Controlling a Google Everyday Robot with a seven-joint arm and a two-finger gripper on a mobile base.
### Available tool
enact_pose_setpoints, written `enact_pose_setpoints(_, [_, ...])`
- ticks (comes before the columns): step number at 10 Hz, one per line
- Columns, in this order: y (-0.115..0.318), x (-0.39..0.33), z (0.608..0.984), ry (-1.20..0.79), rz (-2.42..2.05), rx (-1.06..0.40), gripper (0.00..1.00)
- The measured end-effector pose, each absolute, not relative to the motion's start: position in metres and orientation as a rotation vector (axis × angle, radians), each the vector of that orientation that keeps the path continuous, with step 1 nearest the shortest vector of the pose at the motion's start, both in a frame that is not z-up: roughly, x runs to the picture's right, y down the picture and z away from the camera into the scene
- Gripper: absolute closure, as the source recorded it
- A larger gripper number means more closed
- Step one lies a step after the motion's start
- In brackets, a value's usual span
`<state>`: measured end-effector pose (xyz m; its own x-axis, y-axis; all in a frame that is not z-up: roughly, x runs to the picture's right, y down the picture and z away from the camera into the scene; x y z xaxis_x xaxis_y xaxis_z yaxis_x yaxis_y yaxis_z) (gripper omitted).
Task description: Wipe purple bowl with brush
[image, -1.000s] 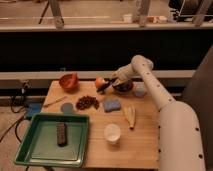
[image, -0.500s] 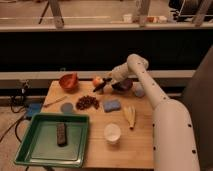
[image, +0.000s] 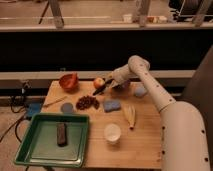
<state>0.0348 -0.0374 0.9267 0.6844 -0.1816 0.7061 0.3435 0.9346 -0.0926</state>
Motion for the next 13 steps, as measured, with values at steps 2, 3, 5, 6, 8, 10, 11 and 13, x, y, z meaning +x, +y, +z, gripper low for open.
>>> enact_pose_setpoints(2, [-0.034, 0.048, 0.926, -0.746, -0.277, -0.236, 1.00])
enact_pose_setpoints(3, [-0.034, 0.059, 0.926, -0.731, -0.266, -0.240, 1.00])
enact_pose_setpoints(5, [-0.035, 0.079, 0.926, -0.696, -0.245, -0.250, 1.00])
enact_pose_setpoints(6, [-0.035, 0.084, 0.927, -0.685, -0.238, -0.259, 1.00])
enact_pose_setpoints(8, [-0.031, 0.092, 0.927, -0.667, -0.233, -0.295, 1.00])
enact_pose_setpoints(10, [-0.022, 0.100, 0.928, -0.655, -0.220, -0.334, 1.00])
enact_pose_setpoints(11, [-0.021, 0.103, 0.928, -0.651, -0.214, -0.346, 1.00])
enact_pose_setpoints(13, [-0.022, 0.107, 0.929, -0.645, -0.205, -0.348, 1.00])
